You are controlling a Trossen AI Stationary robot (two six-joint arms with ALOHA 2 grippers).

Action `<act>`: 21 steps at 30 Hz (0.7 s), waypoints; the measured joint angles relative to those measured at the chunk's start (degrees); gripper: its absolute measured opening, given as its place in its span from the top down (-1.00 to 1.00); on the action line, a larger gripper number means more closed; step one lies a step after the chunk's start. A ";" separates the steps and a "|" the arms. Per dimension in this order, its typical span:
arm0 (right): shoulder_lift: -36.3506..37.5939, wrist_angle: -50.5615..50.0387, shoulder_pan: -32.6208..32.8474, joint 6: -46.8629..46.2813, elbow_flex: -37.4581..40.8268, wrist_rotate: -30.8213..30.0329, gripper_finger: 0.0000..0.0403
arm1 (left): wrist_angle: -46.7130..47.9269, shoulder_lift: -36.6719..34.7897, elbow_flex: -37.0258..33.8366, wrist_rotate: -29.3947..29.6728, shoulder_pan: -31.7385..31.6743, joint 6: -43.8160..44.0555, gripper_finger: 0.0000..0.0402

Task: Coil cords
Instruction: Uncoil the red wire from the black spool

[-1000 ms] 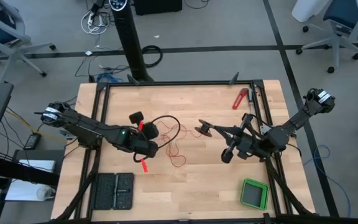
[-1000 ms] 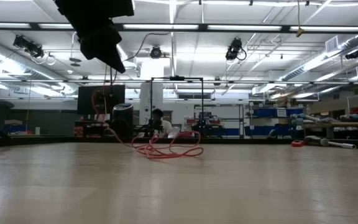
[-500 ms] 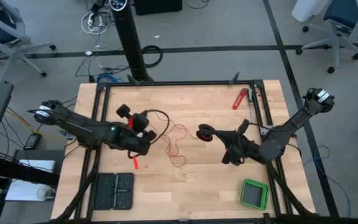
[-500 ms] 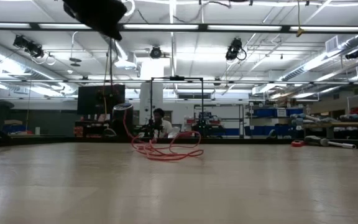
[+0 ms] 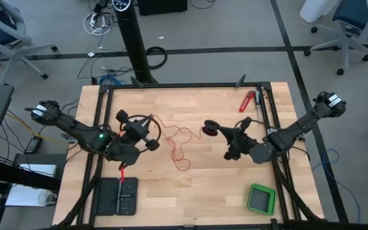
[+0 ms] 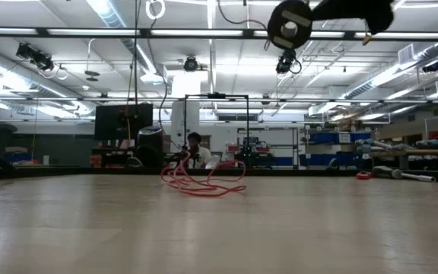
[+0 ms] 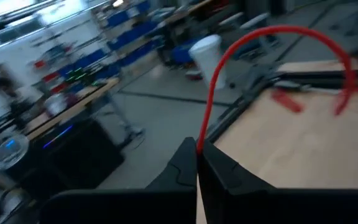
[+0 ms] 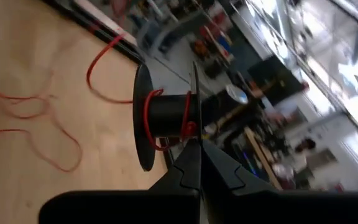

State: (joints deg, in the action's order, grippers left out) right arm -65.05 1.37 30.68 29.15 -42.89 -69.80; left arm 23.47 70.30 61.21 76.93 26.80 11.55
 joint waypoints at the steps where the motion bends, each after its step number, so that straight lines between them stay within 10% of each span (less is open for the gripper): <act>1: -0.12 0.04 -1.15 -1.19 0.00 -0.61 1.00 | -2.98 0.04 0.00 -1.85 0.31 -2.95 0.98; 11: -0.47 0.22 -10.23 -8.61 0.00 -10.09 1.00 | -19.45 3.90 -0.02 -32.25 0.75 -19.23 0.98; 21: -0.47 0.13 -12.42 -4.66 0.00 -11.54 1.00 | -25.84 8.03 -0.04 -40.01 1.08 -27.05 0.98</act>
State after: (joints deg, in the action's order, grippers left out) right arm -65.52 1.50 18.26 24.49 -42.89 -81.34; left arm -2.37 78.34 61.17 36.93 27.89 -15.50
